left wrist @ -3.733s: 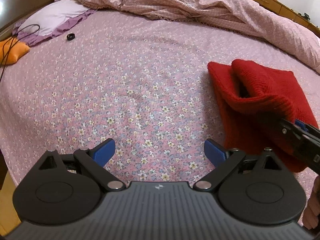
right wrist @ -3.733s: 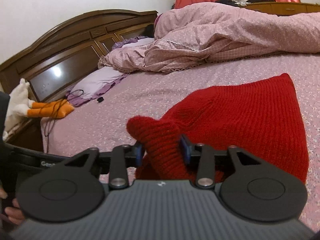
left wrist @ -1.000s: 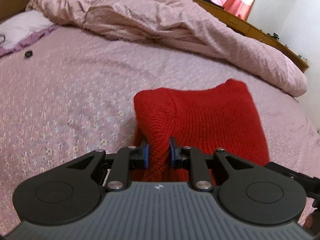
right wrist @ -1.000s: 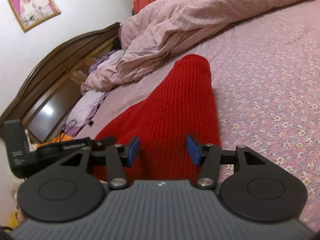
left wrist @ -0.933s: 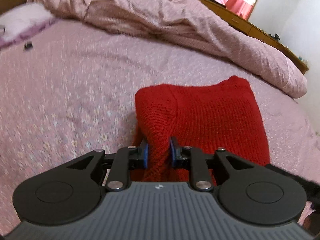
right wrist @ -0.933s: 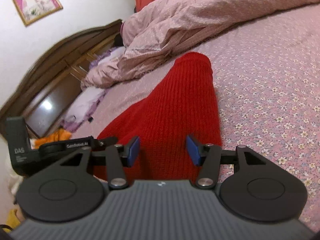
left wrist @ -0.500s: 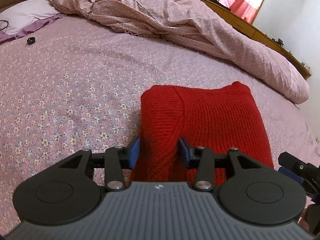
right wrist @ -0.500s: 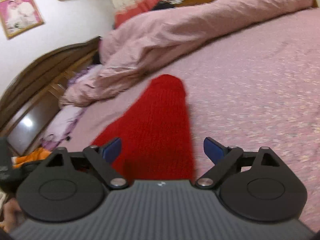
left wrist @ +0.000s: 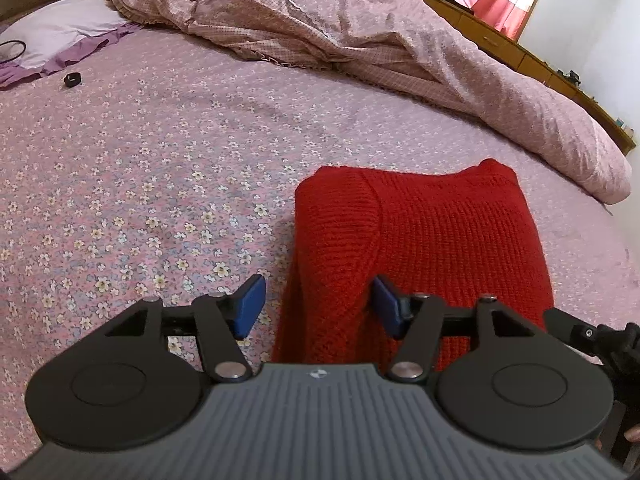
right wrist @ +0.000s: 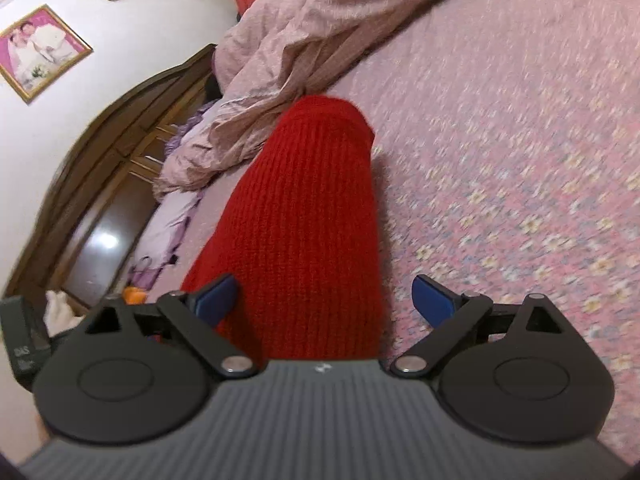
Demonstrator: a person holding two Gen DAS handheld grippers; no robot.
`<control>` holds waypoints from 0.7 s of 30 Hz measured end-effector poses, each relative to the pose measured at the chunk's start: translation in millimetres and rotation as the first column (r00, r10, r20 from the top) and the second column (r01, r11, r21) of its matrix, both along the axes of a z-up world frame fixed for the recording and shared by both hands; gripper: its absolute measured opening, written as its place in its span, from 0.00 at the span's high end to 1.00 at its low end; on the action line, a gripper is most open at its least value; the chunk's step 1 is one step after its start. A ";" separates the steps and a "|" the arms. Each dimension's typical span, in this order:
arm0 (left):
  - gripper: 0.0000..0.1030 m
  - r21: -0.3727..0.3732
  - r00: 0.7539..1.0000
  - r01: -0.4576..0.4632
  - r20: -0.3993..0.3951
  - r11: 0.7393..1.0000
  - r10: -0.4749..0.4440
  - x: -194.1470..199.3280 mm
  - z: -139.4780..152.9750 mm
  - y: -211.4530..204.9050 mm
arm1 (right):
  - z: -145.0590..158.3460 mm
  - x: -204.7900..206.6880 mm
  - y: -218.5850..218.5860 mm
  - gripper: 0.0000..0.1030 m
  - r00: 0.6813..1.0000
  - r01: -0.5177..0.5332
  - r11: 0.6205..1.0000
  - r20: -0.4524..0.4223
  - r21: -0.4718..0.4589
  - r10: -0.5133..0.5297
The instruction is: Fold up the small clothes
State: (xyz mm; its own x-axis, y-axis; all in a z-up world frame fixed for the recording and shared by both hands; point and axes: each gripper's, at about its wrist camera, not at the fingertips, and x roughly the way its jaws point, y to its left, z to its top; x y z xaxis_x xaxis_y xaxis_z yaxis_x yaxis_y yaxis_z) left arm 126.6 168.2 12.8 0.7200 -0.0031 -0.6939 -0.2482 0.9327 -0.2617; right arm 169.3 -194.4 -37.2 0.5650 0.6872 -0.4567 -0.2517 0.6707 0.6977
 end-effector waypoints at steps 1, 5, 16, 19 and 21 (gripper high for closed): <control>0.36 0.004 1.000 0.000 0.000 1.000 0.000 0.4 -0.2 -0.3 | -3.7 3.4 0.4 0.07 1.000 -0.013 1.000 -0.019 0.027 0.013; 0.36 0.029 1.000 0.000 -0.003 1.000 0.000 -0.2 -0.8 -1.8 | -14.8 6.6 6.5 0.07 0.998 -0.044 0.995 -0.046 0.085 0.048; 0.34 0.008 1.000 -0.005 0.005 1.000 0.005 2.5 -4.7 0.9 | 0.3 8.0 28.0 0.29 0.997 -0.082 0.995 -0.001 0.053 0.082; 0.35 -0.009 1.000 0.008 0.012 1.000 -0.008 4.1 -5.2 0.2 | 7.1 6.1 20.1 0.38 0.997 -0.080 0.989 0.011 0.123 0.079; 0.35 -0.029 1.000 0.012 0.023 1.000 -0.011 3.9 -4.1 -1.6 | 15.8 6.5 17.8 0.40 0.997 -0.078 0.982 0.007 0.172 0.078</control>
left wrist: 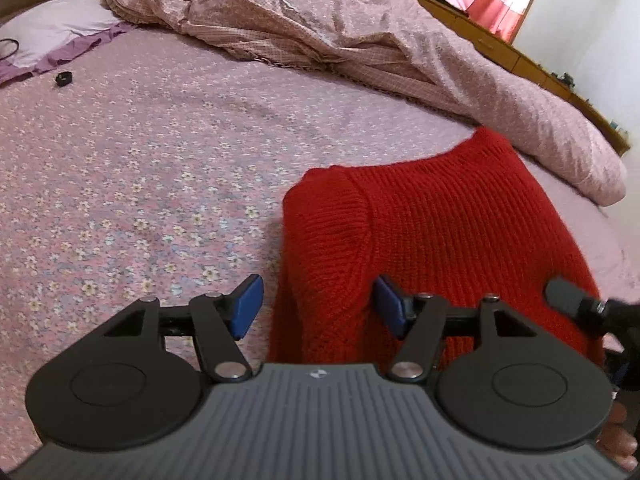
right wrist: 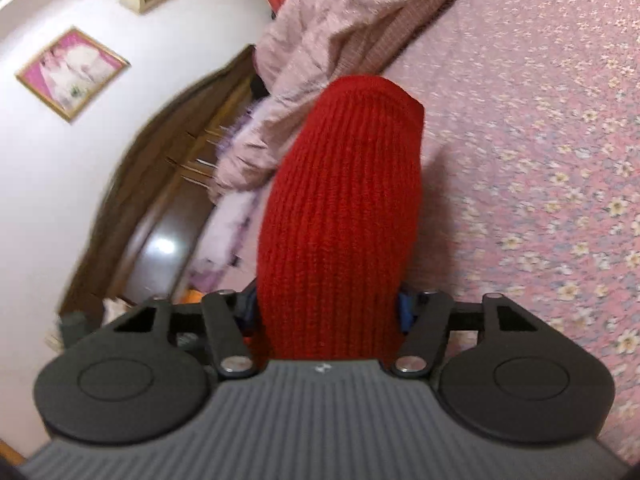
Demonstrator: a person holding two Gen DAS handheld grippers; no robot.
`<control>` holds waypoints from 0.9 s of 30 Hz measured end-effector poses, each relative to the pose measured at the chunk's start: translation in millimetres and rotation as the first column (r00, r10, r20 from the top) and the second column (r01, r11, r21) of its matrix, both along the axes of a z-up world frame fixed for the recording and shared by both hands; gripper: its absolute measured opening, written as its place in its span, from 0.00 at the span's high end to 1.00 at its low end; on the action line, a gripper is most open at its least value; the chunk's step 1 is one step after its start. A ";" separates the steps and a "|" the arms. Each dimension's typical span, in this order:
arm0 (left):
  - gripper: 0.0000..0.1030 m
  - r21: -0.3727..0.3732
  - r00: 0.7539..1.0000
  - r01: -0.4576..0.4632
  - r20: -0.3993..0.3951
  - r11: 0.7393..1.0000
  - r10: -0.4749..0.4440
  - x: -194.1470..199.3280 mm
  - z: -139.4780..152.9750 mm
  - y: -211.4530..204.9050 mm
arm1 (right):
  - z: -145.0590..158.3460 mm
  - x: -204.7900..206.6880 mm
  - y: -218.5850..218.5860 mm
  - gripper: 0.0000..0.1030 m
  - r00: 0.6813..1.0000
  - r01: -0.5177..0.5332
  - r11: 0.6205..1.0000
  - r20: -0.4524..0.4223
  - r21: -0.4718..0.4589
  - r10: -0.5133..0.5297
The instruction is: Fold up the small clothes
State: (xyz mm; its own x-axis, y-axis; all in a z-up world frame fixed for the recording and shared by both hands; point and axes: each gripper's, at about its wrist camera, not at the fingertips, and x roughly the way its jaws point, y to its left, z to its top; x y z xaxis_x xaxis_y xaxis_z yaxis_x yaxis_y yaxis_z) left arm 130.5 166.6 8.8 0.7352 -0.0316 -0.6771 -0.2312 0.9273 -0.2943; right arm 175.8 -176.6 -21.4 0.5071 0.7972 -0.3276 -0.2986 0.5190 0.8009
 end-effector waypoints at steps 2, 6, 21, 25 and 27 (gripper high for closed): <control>0.35 -0.012 1.000 0.007 0.014 1.000 -0.007 0.0 2.9 -3.9 | 10.9 1.2 -0.6 0.41 1.000 0.008 1.000 0.006 0.007 -0.008; 0.35 -0.063 0.999 0.047 0.022 0.997 -0.046 3.5 5.9 -18.5 | 30.0 -2.7 -10.9 0.42 0.998 0.039 0.999 0.042 0.010 -0.040; 0.35 -0.029 0.941 0.338 0.014 0.941 -0.338 6.5 5.9 -145.3 | 19.6 -73.4 -127.8 0.42 0.955 0.296 0.955 0.024 -0.013 -0.296; 0.35 -0.015 0.936 0.353 0.000 0.936 -0.353 0.5 3.9 -158.4 | -2.6 -79.7 -141.4 0.41 0.940 0.339 0.941 -0.046 -0.007 -0.339; 0.35 0.003 0.936 0.352 -0.008 0.936 -0.352 -2.1 5.7 -162.4 | -15.3 -82.8 -145.2 0.39 0.934 0.352 0.936 -0.063 -0.016 -0.352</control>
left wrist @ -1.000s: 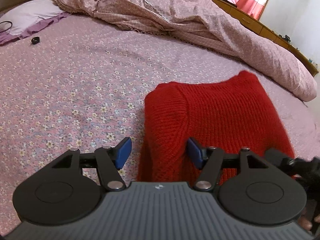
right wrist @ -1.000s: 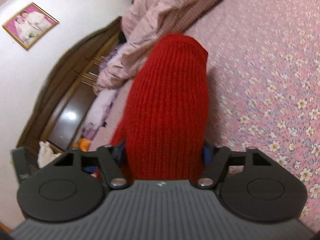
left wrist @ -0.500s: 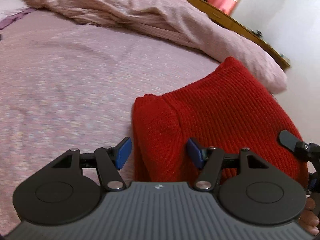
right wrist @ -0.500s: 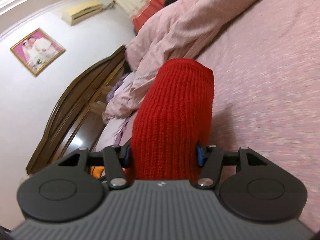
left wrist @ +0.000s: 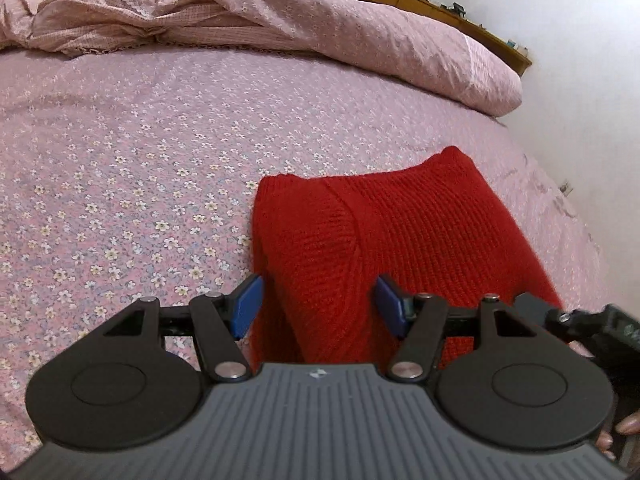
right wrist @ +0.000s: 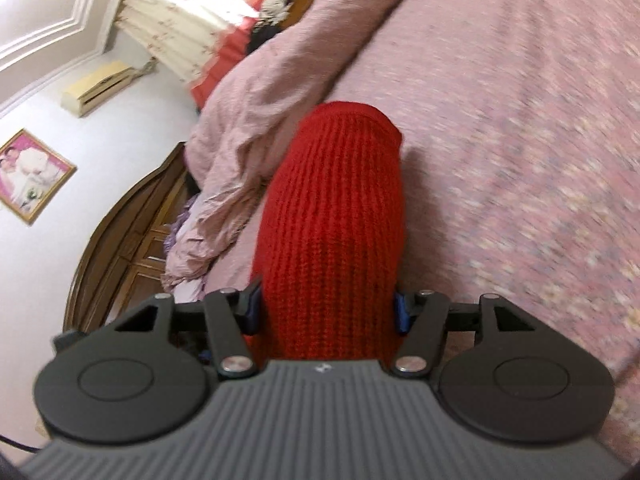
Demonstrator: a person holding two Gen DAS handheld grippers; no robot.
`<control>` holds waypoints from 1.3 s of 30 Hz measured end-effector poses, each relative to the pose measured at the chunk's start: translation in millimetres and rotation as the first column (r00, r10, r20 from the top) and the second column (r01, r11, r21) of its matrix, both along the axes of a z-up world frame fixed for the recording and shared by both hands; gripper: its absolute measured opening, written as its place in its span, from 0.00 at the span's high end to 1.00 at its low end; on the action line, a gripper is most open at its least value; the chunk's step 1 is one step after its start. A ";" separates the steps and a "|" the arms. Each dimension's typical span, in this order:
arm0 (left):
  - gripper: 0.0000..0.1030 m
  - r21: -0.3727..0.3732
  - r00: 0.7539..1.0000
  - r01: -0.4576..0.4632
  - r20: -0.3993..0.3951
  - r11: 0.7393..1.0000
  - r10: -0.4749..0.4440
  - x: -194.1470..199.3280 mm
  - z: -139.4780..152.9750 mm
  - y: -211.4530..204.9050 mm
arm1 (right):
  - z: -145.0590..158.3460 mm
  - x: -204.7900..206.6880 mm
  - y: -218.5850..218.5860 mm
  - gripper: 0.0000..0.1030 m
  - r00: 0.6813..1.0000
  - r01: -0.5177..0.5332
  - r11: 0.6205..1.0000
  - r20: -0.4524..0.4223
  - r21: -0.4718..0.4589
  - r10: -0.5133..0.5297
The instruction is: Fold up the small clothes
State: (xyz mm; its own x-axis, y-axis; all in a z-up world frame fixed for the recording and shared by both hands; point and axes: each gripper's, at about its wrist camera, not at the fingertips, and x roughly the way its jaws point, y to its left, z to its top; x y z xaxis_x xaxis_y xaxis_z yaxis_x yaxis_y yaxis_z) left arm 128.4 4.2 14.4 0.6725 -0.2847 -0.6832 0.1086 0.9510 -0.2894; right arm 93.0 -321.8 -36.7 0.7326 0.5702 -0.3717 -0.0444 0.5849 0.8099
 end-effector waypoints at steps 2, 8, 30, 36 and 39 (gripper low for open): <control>0.35 0.013 1.000 -0.003 -0.005 1.000 0.003 -4.0 1.7 -2.4 | -8.7 0.1 2.0 0.36 1.000 0.003 0.999 -0.016 -0.032 -0.004; 0.34 0.027 1.000 -0.003 -0.017 1.000 0.003 -19.2 7.7 -2.3 | -11.2 -8.3 0.3 0.29 1.000 0.007 0.988 -0.007 -0.156 -0.009; 0.36 0.220 0.999 0.022 0.030 0.975 -0.029 -41.4 1.9 -42.8 | 32.4 -13.4 56.8 0.68 0.970 0.012 0.794 0.201 -0.608 0.139; 0.35 0.174 1.000 -0.003 0.002 0.985 0.002 -38.9 -2.9 -31.2 | 29.0 -10.1 68.9 0.68 0.961 0.021 0.765 0.224 -0.644 0.162; 0.34 0.161 1.000 -0.009 0.003 0.987 0.008 -40.5 0.7 -30.9 | 34.3 -12.7 65.1 0.67 0.959 0.018 0.765 0.226 -0.644 0.168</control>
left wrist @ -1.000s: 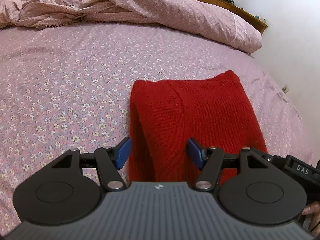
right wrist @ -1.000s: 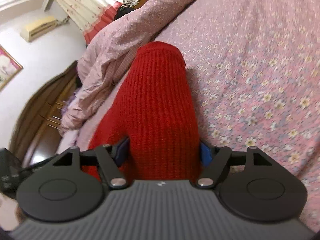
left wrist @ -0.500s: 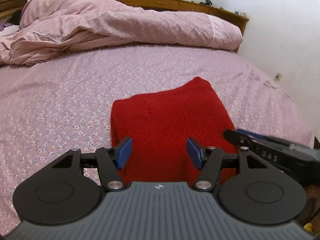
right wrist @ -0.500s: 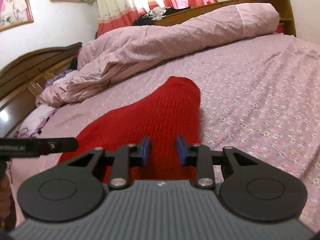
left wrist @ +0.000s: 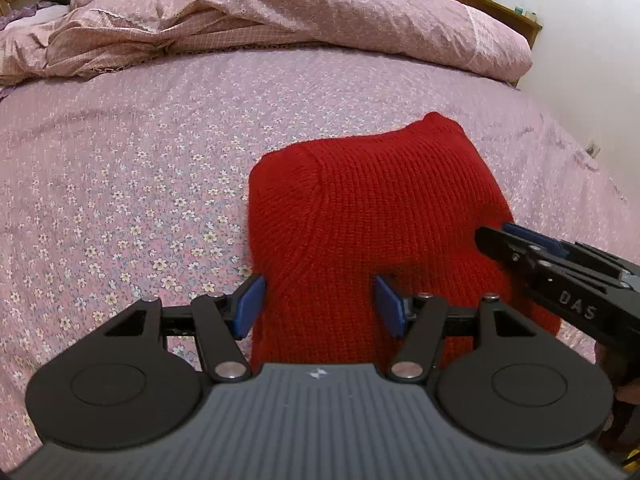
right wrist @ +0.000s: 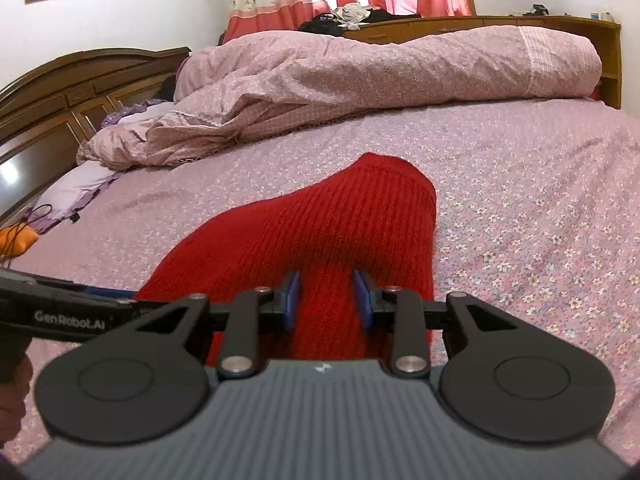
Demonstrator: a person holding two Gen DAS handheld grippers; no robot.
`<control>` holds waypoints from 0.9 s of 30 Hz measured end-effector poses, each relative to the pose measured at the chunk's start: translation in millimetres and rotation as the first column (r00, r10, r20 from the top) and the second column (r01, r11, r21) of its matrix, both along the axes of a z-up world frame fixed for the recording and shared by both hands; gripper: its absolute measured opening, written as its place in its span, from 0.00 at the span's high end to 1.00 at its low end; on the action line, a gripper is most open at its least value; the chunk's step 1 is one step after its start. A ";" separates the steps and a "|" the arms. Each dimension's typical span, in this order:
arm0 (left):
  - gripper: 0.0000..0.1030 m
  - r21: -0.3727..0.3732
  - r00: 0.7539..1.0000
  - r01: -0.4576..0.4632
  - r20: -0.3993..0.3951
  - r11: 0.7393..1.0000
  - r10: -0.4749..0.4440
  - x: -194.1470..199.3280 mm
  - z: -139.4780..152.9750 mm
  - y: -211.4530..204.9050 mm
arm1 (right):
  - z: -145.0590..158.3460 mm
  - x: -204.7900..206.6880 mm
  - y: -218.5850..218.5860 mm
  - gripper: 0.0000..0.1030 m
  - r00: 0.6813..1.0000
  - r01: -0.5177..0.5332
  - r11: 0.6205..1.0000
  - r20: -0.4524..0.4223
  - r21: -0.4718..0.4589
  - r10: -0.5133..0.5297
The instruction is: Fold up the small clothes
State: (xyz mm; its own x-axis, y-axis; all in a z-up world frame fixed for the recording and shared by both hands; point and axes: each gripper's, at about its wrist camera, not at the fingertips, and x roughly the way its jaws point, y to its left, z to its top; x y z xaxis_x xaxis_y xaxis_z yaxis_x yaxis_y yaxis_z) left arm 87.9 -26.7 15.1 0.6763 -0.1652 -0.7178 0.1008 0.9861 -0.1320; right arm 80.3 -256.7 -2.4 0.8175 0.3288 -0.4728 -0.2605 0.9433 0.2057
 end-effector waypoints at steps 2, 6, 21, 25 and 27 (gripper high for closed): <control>0.34 -0.006 1.000 0.002 0.003 1.000 -0.002 -2.7 3.1 -1.7 | 4.1 -4.4 -5.0 0.67 1.000 0.009 1.000 0.000 0.025 -0.009; 0.34 -0.010 1.000 0.000 0.002 1.000 0.000 -7.4 7.7 -2.1 | 11.6 -14.2 -12.4 0.66 0.999 0.034 0.998 -0.003 0.055 -0.034; 0.06 0.044 1.000 -0.016 0.016 0.999 0.015 -36.7 30.1 -13.9 | 27.2 -52.8 -16.3 0.36 0.998 0.056 0.992 -0.010 0.114 -0.055; 0.04 0.082 0.998 -0.047 0.033 0.996 0.045 -46.0 36.2 -17.3 | 30.8 -59.6 -15.6 0.30 0.998 0.062 0.992 -0.007 0.107 -0.061; 0.03 0.091 0.998 -0.054 0.030 0.994 0.052 -50.6 38.6 -18.2 | 34.0 -64.6 -15.2 0.30 0.998 0.068 0.993 -0.011 0.096 -0.067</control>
State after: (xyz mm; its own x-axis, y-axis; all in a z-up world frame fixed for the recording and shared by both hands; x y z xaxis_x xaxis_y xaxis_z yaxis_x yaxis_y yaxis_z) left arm 37.3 -44.9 53.7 0.7019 -0.0634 -0.7095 0.0505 0.9980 -0.0391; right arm 15.7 -271.9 31.6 0.8357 0.3175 -0.4481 -0.1950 0.9343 0.2985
